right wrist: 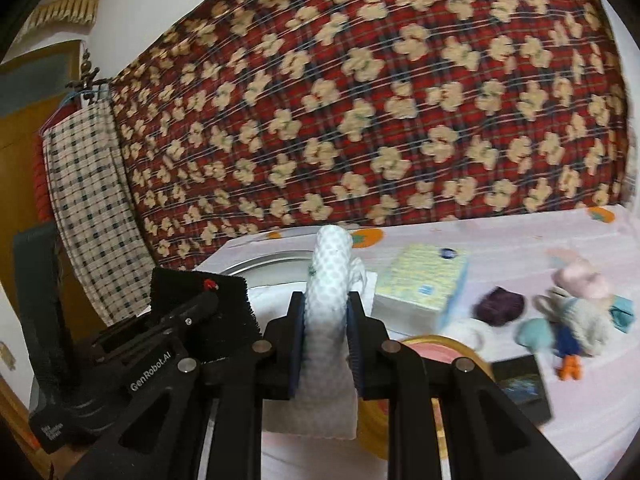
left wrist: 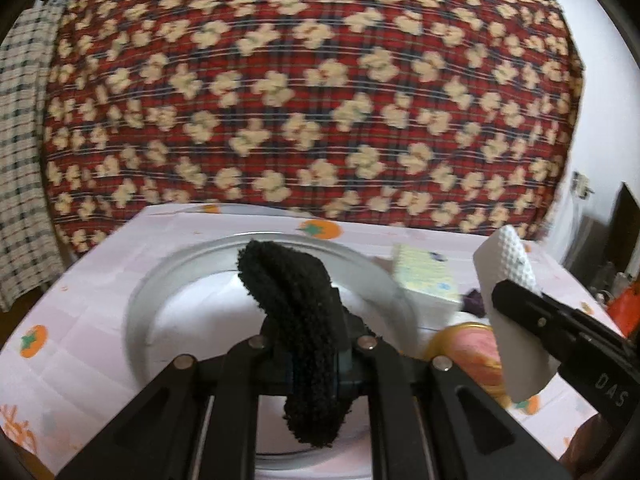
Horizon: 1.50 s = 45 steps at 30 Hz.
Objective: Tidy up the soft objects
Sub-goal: 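Carry the towel with the right gripper into the tin while the left gripper drops the black cloth there, then move the right gripper to the black card box and grasp it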
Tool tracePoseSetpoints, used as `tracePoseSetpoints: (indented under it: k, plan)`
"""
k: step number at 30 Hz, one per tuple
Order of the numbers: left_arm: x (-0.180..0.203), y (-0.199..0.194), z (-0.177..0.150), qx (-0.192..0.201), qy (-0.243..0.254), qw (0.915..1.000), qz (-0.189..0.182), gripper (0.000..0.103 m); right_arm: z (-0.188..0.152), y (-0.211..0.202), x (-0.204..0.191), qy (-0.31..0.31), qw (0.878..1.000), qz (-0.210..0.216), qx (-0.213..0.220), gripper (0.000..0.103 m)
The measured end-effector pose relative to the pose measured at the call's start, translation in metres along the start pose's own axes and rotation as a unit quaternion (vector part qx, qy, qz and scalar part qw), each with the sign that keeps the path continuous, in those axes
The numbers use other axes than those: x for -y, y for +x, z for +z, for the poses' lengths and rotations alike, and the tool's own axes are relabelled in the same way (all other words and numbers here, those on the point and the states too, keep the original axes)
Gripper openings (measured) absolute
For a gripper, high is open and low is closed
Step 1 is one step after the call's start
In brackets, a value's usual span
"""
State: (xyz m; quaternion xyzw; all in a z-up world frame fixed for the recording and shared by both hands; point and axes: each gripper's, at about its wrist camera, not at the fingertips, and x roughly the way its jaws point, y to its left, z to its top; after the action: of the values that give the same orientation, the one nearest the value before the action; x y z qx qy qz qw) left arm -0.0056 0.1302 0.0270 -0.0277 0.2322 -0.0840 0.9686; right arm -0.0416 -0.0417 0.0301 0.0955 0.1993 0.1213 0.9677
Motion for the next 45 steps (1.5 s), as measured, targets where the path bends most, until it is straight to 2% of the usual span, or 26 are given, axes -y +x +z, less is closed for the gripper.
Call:
tracePoseSetpoints:
  k: [4, 12, 20, 29, 32, 33, 34, 35, 37, 38, 39, 41, 44, 45]
  plan:
    - [-0.016, 0.006, -0.001, -0.006, -0.012, 0.9997, 0.019, 0.010, 0.000, 0.025, -0.013, 0.002, 1.000, 0.021, -0.015, 0.022]
    - [-0.035, 0.026, -0.006, -0.032, -0.021, 0.9975, 0.060, 0.010, 0.002, 0.064, -0.029, -0.012, 0.999, 0.022, -0.033, 0.022]
    - [-0.043, 0.042, -0.010, -0.054, -0.030, 0.9955, 0.072, 0.010, -0.001, 0.100, -0.033, -0.026, 0.998, 0.023, -0.058, 0.022]
    - [-0.050, 0.055, -0.013, -0.071, -0.029, 0.9928, 0.092, 0.010, -0.010, 0.124, -0.029, -0.018, 0.996, 0.043, -0.077, 0.023]
    - [-0.052, 0.059, -0.014, -0.074, -0.024, 0.9910, 0.109, 0.013, -0.013, 0.131, -0.032, -0.022, 0.994, 0.057, -0.087, 0.037]
    - [-0.053, 0.060, -0.014, -0.076, -0.024, 0.9903, 0.114, 0.016, -0.013, 0.131, -0.033, -0.027, 0.994, 0.061, -0.087, 0.045]
    - [-0.054, 0.060, -0.015, -0.075, -0.026, 0.9897, 0.119, 0.014, -0.014, 0.130, -0.036, -0.036, 0.994, 0.066, -0.085, 0.058]
    - [-0.055, 0.060, -0.014, -0.075, -0.026, 0.9895, 0.121, 0.017, -0.013, 0.128, -0.039, -0.041, 0.994, 0.065, -0.080, 0.061]
    - [-0.057, 0.059, -0.015, -0.073, -0.028, 0.9872, 0.139, 0.034, -0.012, 0.124, -0.039, -0.050, 0.996, 0.041, -0.067, 0.073]
    - [-0.059, 0.059, -0.014, -0.072, -0.030, 0.9864, 0.145, 0.058, -0.011, 0.123, -0.037, -0.047, 0.996, 0.037, -0.061, 0.075]
    - [-0.060, 0.057, -0.014, -0.068, -0.033, 0.9858, 0.149, 0.077, -0.009, 0.122, -0.035, -0.041, 0.997, 0.041, -0.057, 0.078]
    - [-0.059, 0.049, -0.013, -0.046, -0.040, 0.9851, 0.161, 0.087, -0.006, 0.115, -0.027, -0.019, 0.998, 0.053, -0.040, 0.078]
    - [-0.054, 0.042, -0.009, -0.027, -0.038, 0.9858, 0.162, 0.102, -0.004, 0.107, -0.022, -0.017, 0.999, 0.040, -0.019, 0.078]
    - [-0.052, 0.040, -0.008, -0.022, -0.036, 0.9856, 0.164, 0.103, -0.003, 0.104, -0.020, -0.015, 0.999, 0.039, -0.014, 0.078]
